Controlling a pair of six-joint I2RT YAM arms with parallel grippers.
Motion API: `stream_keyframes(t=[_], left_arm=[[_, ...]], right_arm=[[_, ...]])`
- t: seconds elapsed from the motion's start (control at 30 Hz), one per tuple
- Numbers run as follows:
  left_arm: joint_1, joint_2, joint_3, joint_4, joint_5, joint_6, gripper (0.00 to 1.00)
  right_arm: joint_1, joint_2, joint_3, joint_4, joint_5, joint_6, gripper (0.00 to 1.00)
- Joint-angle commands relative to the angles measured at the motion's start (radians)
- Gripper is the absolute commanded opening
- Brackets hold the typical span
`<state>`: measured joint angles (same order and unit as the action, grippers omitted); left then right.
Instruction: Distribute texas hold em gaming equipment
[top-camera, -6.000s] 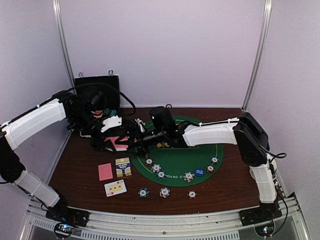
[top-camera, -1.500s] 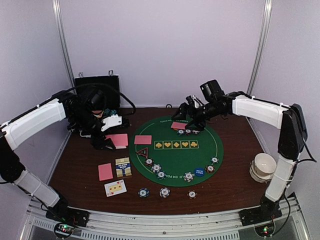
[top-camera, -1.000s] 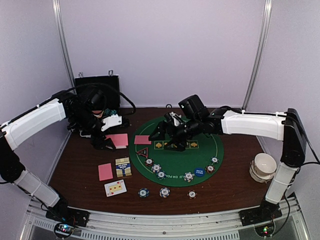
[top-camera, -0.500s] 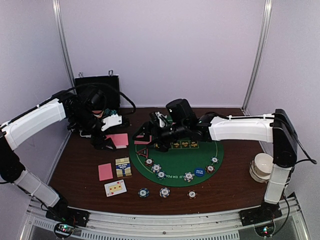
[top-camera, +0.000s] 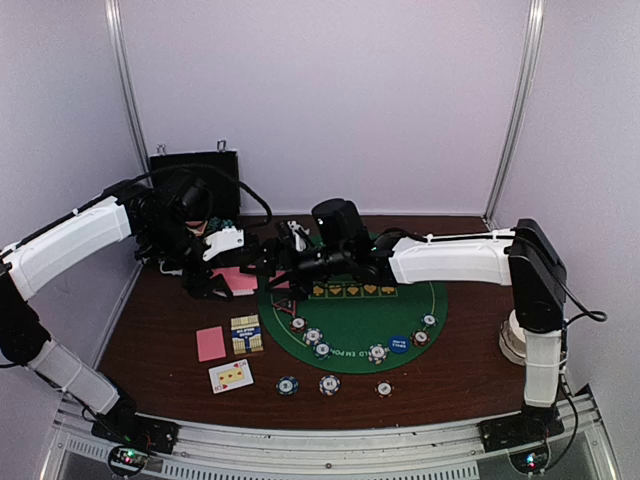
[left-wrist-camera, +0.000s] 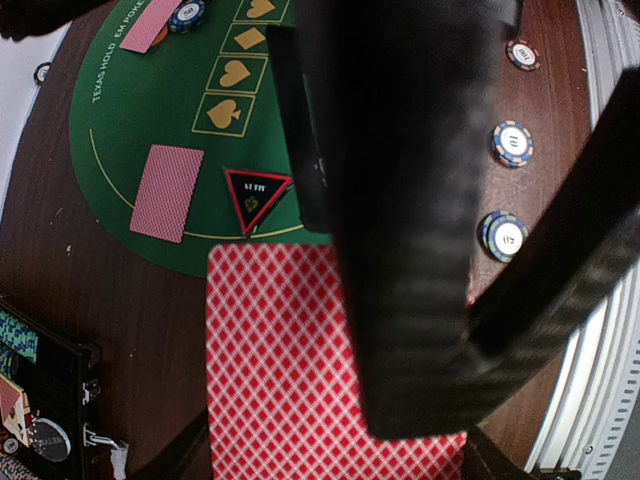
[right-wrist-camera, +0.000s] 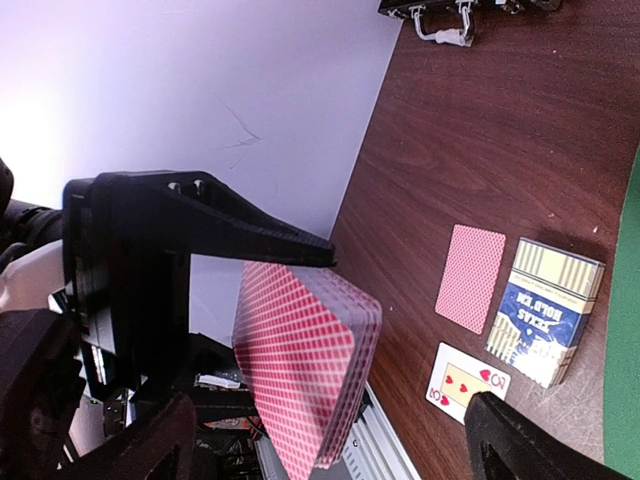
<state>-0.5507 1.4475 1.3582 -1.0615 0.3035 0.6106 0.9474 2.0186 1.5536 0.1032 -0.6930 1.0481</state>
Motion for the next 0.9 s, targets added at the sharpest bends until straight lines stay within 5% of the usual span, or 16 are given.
stream_keyframes(t=[0.0,0.4,0.87], left_arm=[[0.001,-0.002,0.039,0.044,0.023,-0.008,0.0],[0.001,-0.006,0.042,0.042,0.025,-0.007,0.0],[0.001,-0.014,0.036,0.035,0.029,-0.005,0.0]], right_arm=[[0.012,0.049,0.071,0.052,-0.052,0.024,0.97],[0.024,0.154,0.184,0.014,-0.082,0.045,0.91],[-0.015,0.153,0.076,0.124,-0.059,0.136,0.79]])
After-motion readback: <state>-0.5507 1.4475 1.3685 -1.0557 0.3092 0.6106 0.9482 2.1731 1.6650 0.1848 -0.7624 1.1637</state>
